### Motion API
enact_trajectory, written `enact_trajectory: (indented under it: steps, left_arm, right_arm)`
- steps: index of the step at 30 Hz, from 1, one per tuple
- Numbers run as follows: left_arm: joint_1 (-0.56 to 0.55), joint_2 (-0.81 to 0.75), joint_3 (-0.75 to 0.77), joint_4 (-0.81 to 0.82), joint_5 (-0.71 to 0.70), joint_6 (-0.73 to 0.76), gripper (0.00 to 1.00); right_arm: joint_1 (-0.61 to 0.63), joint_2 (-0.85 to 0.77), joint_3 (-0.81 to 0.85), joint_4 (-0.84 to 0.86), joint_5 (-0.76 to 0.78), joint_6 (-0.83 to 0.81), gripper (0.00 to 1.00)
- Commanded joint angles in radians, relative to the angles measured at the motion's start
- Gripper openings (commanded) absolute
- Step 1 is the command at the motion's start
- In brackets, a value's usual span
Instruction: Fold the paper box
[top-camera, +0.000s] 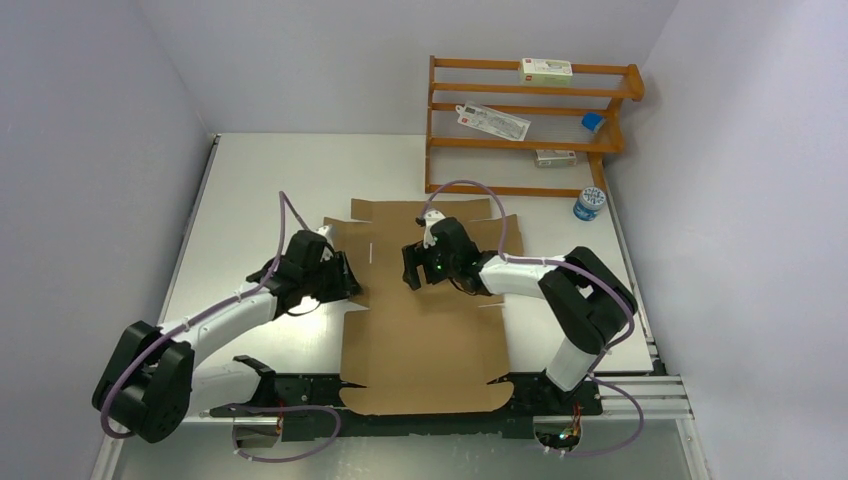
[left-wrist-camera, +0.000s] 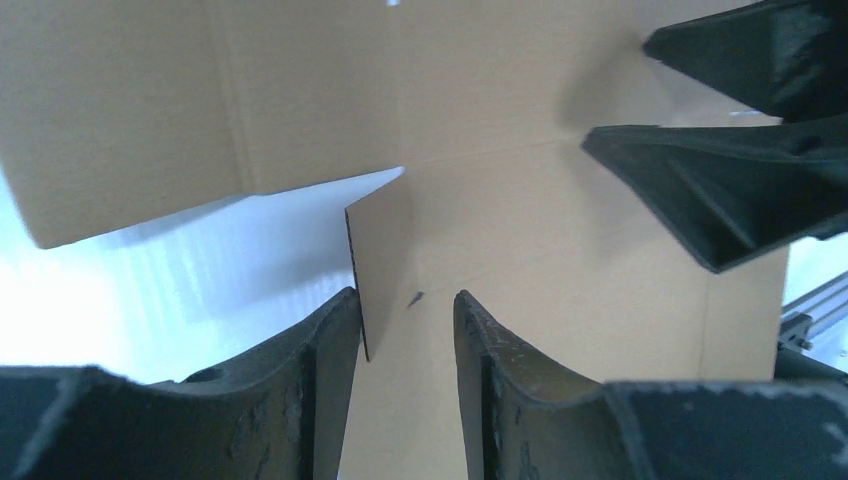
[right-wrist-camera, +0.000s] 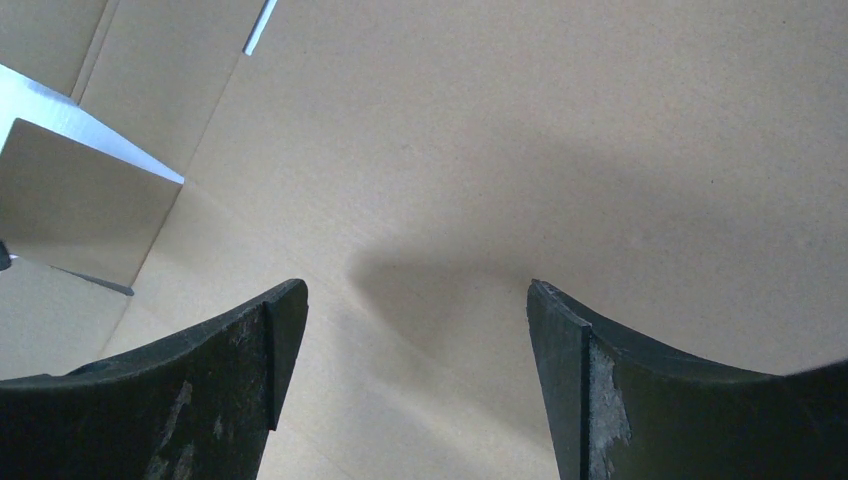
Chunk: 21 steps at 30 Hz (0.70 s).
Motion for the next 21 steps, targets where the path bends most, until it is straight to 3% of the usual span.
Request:
enact_trajectory:
  steps: [1,14,18,21]
  left_arm:
    - [-0.029,-0.022,0.056,-0.006,0.040,-0.024,0.44]
    - [-0.154,0.048,0.088,0.021,-0.003,-0.045,0.46]
    - [-0.127,0.066,0.208,-0.122,-0.106,0.061,0.51]
    - [-0.042,0.094,0.319,-0.172,-0.123,0.142,0.56]
  right_arm:
    - [0.023,0.034,-0.005,0.015,0.008,0.015,0.84]
    - [0.056,0.044,0.003,0.009,0.027,0.027,0.84]
    - [0.055,0.010,0.019,-0.021,0.036,0.010,0.85]
    - [0.055,-0.026,0.028,-0.034,0.045,0.000,0.86]
